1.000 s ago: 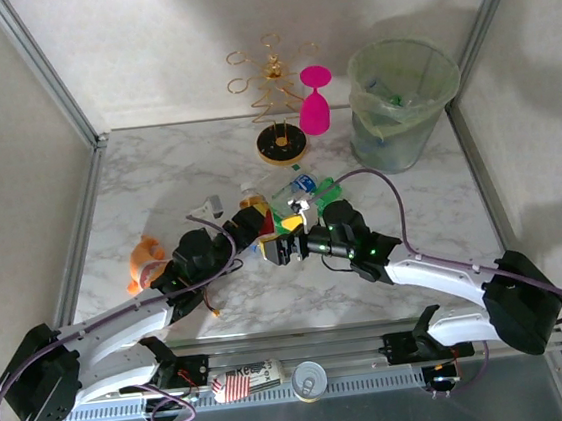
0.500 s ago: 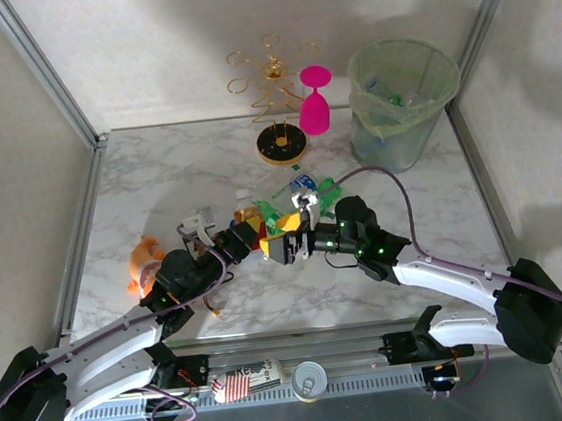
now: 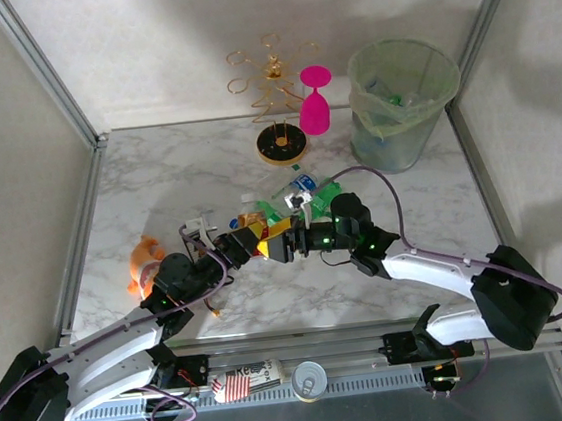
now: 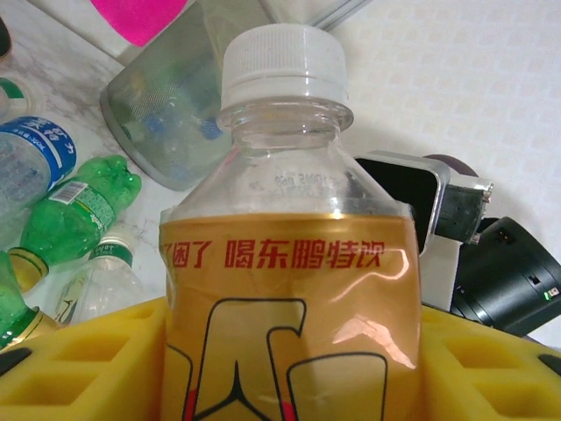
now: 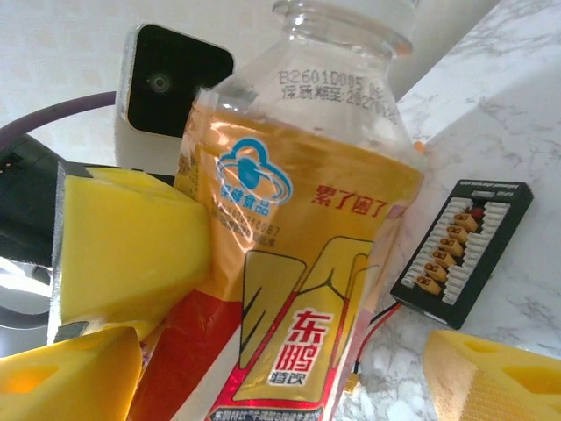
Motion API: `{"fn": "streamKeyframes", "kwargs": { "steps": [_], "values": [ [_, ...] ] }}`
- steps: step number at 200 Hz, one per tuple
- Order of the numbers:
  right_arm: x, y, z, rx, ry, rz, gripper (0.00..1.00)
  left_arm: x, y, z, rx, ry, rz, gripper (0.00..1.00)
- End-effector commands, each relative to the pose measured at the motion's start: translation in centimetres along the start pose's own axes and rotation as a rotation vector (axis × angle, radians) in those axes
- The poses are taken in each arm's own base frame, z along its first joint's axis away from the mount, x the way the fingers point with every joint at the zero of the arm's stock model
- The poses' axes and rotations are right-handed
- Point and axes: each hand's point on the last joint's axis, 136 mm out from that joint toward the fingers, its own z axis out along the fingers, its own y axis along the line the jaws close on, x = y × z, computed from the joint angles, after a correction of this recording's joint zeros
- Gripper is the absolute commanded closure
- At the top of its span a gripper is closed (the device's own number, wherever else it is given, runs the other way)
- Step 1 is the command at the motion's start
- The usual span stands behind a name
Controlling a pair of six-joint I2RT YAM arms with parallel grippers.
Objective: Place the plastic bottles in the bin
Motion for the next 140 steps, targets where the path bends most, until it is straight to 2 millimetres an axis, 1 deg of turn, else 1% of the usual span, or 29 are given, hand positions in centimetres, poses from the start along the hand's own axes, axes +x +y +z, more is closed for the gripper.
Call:
{"fn": "streamKeyframes", "kwargs": {
  "steps": [1,24,46,63,74,80,90,112,122,140],
  "values": [
    [-0.75,0.83,0.53,-0.056,0.004,0.002,0.17,-0.88,-3.12,-0.22,0.132,-0.019,0.007,0.46],
    [-0.85,0.76,0.68,-0.060,0.005,0.002,0.21,-0.83,-3.41,-0.20,0.147,-0.014,0.003,0.46],
    [-0.84,0.93,0.69,-0.077,0.014,0.009,0.21,-0.81,-3.22,-0.31,0.144,-0.019,-0.004,0.44],
    [-0.56,1.16,0.80,-0.103,0.030,0.019,0.21,-1.00,-3.16,-0.41,0.144,-0.033,-0.008,0.38],
    [-0.40,1.31,0.88,-0.118,0.037,0.026,0.22,-1.08,-3.13,-0.36,0.144,-0.038,-0.009,0.34],
    [-0.42,1.37,0.90,-0.124,0.037,0.028,0.24,-1.15,-3.16,-0.32,0.144,-0.040,-0.012,0.31],
    [-0.35,1.45,0.93,-0.132,0.039,0.028,0.29,-1.16,-3.13,-0.21,0.145,-0.042,-0.018,0.28],
    [-0.53,1.44,0.82,-0.130,0.029,0.020,0.45,-1.11,-3.05,0.03,0.141,-0.036,-0.023,0.22],
    [-0.58,1.29,0.62,-0.126,0.024,0.018,0.48,-1.12,-2.93,0.06,0.135,-0.037,-0.025,0.19],
    [-0.83,0.98,0.13,-0.114,0.005,0.020,0.50,-1.12,-2.45,-0.01,0.112,-0.042,-0.026,0.16]
  ]
}}
